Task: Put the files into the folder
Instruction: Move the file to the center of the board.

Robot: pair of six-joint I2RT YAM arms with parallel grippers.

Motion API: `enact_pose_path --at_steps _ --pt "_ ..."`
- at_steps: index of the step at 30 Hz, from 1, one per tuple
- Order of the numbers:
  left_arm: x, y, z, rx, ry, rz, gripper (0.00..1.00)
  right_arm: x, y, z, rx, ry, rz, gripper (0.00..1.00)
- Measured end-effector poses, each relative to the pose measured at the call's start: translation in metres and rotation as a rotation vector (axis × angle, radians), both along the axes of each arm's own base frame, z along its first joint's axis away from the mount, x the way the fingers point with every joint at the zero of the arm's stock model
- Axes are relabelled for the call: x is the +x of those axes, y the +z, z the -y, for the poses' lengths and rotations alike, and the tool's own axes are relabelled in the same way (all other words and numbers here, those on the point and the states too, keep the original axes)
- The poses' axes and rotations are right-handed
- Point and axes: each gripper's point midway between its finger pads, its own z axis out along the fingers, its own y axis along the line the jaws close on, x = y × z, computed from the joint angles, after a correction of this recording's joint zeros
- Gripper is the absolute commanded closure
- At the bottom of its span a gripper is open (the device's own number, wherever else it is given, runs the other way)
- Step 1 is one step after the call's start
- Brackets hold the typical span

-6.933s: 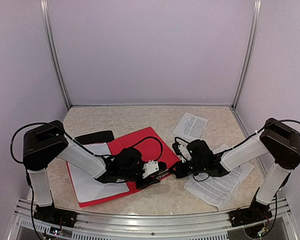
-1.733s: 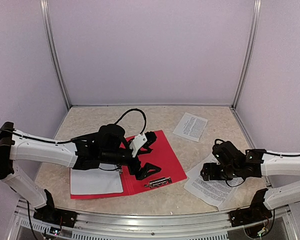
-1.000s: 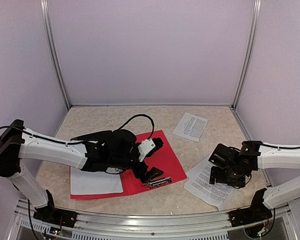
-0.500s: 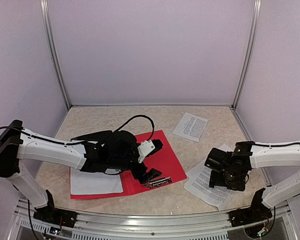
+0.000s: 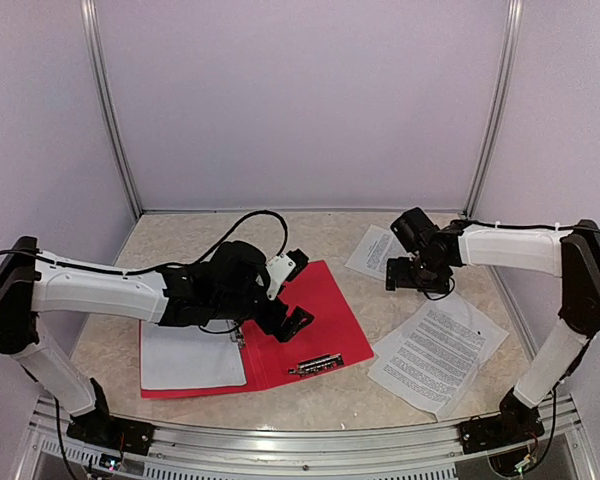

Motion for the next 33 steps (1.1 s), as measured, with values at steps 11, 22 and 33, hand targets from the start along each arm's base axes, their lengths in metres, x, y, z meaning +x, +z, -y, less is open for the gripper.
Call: enact_pose_path --at_steps 11,22,33 --pt "0.03 0.021 -0.006 -0.053 0.122 -0.094 0.01 0.105 -0.019 0.005 0.077 0.021 0.13 0.2" --pt "0.025 0.002 -0.011 -0.008 0.141 -0.153 0.01 0.137 -0.063 -0.006 0.058 0.071 0.1 0.32" --pt "0.026 -0.001 -0.013 0.006 0.153 -0.152 0.01 0.137 -0.066 -0.004 0.068 0.074 0.165 0.58"
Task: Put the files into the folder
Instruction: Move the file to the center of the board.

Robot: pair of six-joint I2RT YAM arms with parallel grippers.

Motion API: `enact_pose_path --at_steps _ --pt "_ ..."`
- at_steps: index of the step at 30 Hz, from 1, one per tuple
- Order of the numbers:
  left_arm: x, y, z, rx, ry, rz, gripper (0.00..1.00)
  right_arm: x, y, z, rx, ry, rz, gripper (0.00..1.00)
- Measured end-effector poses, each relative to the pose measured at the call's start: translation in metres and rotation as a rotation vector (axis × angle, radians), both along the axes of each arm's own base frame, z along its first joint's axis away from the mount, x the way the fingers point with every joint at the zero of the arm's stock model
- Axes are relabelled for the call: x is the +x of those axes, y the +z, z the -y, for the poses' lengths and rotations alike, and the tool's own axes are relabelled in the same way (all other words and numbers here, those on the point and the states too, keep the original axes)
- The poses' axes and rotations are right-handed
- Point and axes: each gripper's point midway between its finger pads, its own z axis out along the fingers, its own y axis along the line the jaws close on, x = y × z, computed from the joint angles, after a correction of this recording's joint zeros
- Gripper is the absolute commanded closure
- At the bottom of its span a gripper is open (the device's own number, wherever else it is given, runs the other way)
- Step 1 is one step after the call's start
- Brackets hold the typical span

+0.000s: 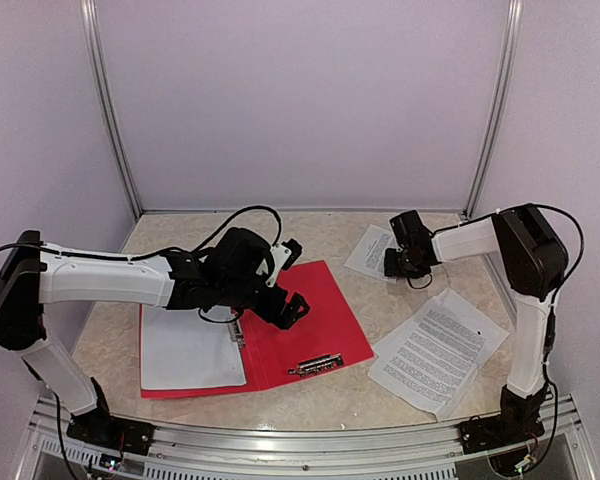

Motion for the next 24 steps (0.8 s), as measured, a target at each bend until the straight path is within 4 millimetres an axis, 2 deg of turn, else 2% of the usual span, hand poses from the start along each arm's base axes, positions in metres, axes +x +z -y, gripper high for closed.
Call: enact_pose_path --at_steps 4,6,13,14,17,19,24 --pt "0.002 -0.001 -0.002 0.007 0.01 0.005 0.01 -0.009 0.0 0.004 0.01 -0.007 0.013 0.69" --pt "0.002 -0.001 -0.002 0.01 0.014 0.007 0.01 -0.012 -0.001 0.006 0.01 -0.012 0.016 0.78" --pt "0.005 -0.001 -0.005 0.021 0.03 0.019 0.01 -0.023 -0.004 0.013 0.002 -0.025 0.016 0.99" --pt "0.006 -0.002 -0.006 0.025 0.034 0.022 0.01 -0.023 -0.004 0.014 0.001 -0.027 0.016 1.0" --pt "0.007 -0.002 -0.007 0.032 0.04 0.03 0.01 -0.026 -0.003 0.014 0.002 -0.028 0.015 0.99" --pt "0.009 -0.002 -0.009 0.039 0.048 0.036 0.01 -0.029 -0.002 0.015 0.001 -0.023 0.012 0.95" --pt "0.012 -0.006 -0.011 0.047 0.062 0.037 0.01 -0.043 0.001 0.014 -0.008 0.005 -0.023 0.73"
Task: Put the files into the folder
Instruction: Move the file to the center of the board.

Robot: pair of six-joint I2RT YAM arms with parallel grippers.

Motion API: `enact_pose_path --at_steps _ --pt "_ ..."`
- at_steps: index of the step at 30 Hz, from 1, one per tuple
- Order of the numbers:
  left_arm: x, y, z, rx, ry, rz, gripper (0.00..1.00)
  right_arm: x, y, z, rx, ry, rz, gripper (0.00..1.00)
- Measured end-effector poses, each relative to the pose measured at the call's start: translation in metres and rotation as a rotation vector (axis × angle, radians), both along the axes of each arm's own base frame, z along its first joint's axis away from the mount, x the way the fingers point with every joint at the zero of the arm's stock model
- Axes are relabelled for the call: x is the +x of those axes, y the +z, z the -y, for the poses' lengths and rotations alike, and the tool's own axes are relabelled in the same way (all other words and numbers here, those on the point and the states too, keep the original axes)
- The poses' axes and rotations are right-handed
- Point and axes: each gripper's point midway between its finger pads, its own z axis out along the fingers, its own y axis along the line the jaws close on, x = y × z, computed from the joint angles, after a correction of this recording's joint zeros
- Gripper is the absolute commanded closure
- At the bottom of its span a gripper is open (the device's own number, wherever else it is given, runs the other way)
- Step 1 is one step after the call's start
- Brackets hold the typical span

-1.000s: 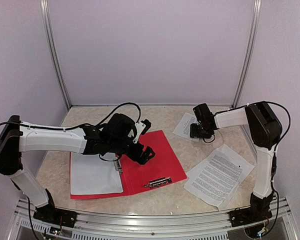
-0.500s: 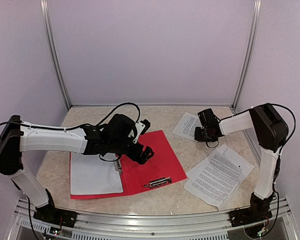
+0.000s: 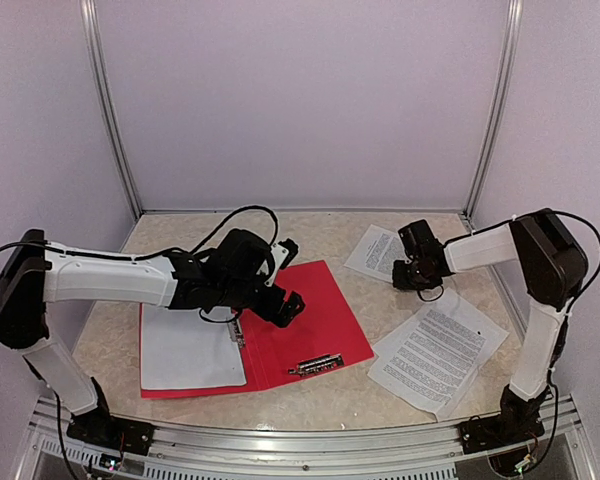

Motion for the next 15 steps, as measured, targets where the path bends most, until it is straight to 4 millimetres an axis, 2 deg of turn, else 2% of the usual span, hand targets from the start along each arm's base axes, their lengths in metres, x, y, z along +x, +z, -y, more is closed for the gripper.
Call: enact_pose_path --at_steps 3,5,11,15 --pt "0.008 -0.007 -0.002 -0.002 0.007 -0.035 0.01 -0.005 0.002 -0.001 -0.01 0.021 -0.02 0.56" --pt "0.021 -0.007 0.002 -0.024 0.011 -0.076 0.01 -0.003 0.006 -0.003 -0.012 0.032 -0.018 0.49" --pt "0.08 0.011 0.008 -0.188 0.062 -0.179 0.01 0.024 0.035 -0.016 0.007 0.057 0.061 0.42" --pt "0.104 0.003 0.008 -0.24 0.094 -0.239 0.01 0.055 0.049 -0.034 0.024 0.1 0.125 0.42"
